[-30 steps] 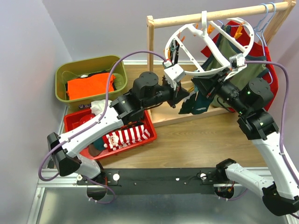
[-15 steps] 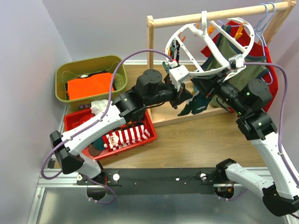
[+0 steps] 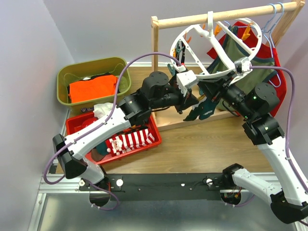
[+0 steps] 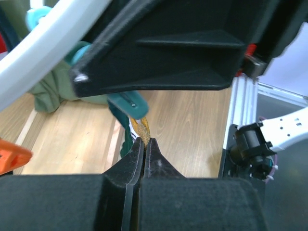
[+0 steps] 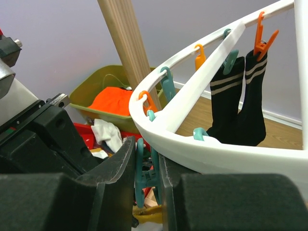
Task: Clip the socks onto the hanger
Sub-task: Clamp the sock onto the hanger.
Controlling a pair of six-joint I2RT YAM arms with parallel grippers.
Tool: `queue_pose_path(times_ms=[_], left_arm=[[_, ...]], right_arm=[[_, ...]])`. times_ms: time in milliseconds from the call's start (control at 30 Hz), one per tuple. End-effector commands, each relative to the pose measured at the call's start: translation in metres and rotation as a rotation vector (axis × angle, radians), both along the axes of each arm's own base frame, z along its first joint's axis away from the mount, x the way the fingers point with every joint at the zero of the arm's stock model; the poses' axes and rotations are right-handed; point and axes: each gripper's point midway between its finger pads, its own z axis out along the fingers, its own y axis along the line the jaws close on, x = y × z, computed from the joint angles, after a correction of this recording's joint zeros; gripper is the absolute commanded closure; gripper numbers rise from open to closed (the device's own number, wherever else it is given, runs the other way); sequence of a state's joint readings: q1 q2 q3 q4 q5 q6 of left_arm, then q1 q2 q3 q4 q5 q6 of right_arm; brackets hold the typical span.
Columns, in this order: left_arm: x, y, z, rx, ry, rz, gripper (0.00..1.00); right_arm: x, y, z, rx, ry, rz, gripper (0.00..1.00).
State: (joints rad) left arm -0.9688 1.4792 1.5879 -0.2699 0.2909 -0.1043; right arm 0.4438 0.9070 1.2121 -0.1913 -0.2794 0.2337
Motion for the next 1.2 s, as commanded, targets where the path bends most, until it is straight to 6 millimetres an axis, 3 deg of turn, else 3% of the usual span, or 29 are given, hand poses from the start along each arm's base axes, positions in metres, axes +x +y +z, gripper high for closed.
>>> queue_pose_path(times_ms=[0,100,233,767,1167], left_arm=[[-0.016,0.002,0.015,-0.050,-0.060,-0.122,1.00],[-0.019,0.008,0.014,-0.073,-0.062,-0.188,1.00],[-0.007,0.022,0.010,-0.088,-0.056,-0.208,1.00],[-0.008,0.020,0.001,-0.090,-0.021,-0.411,1.00],[0.000,0.018,0.022,-0.130,-0.057,-0.421,1.00]], right_arm=[[-0.014,0.012,-0.017,-0.041,0.020,0.094,0.78],[-0.014,0.012,-0.016,-0.046,0.014,0.098,0.78],[-0.015,0.012,-0.016,-0.047,0.013,0.102,0.78],[-0.025,0.021,-0.013,-0.055,-0.016,0.178,0.78],[-0.030,0.025,-0.017,-0.071,-0.022,0.222,0.78]])
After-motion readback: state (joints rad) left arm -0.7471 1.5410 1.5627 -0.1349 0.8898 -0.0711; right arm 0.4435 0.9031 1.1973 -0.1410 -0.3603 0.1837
